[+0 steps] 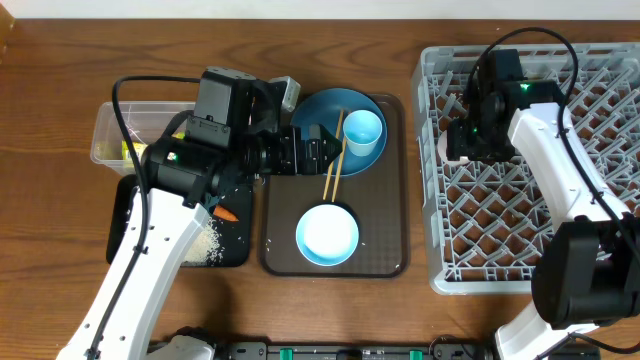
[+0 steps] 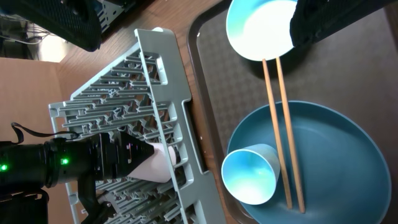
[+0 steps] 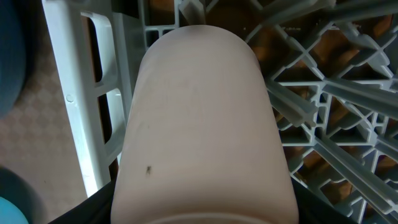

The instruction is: Sort waste into correct bins and load items into the dishwasher rack

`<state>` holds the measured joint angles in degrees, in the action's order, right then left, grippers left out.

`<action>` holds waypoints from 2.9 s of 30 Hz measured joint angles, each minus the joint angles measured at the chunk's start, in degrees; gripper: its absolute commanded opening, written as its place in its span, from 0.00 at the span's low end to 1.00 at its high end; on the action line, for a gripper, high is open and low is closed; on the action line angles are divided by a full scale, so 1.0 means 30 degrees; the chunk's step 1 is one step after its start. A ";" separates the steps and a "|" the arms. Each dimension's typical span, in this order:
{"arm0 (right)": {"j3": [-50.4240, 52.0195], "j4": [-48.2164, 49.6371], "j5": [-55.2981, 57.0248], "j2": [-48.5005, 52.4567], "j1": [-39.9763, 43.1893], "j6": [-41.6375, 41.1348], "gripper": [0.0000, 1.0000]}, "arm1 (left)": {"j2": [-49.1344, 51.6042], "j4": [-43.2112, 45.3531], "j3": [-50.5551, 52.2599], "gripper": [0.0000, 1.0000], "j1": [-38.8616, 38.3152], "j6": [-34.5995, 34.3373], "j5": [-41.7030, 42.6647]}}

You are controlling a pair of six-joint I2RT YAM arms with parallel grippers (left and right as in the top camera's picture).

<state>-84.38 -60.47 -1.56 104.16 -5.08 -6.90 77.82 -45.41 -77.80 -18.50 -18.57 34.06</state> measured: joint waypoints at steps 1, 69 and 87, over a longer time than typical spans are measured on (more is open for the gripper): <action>0.0000 -0.0044 0.0007 0.0000 0.0000 0.0051 0.63 | 0.0000 0.0000 0.0000 0.98 0.0000 0.0000 0.0000; -1.0098 -1.2072 -0.1974 0.0138 -0.0153 0.0648 0.99 | 0.0299 -0.0882 0.0182 0.59 -0.0947 -0.1450 -0.3679; -1.0105 -1.2225 -0.2062 0.0138 -0.0153 0.0627 0.99 | 0.8961 0.9056 0.0204 0.47 -0.3118 -0.5479 -0.5938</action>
<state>-114.69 -97.14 -7.75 104.57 -5.54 -5.02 104.71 -18.24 -77.19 -27.86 -35.00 16.25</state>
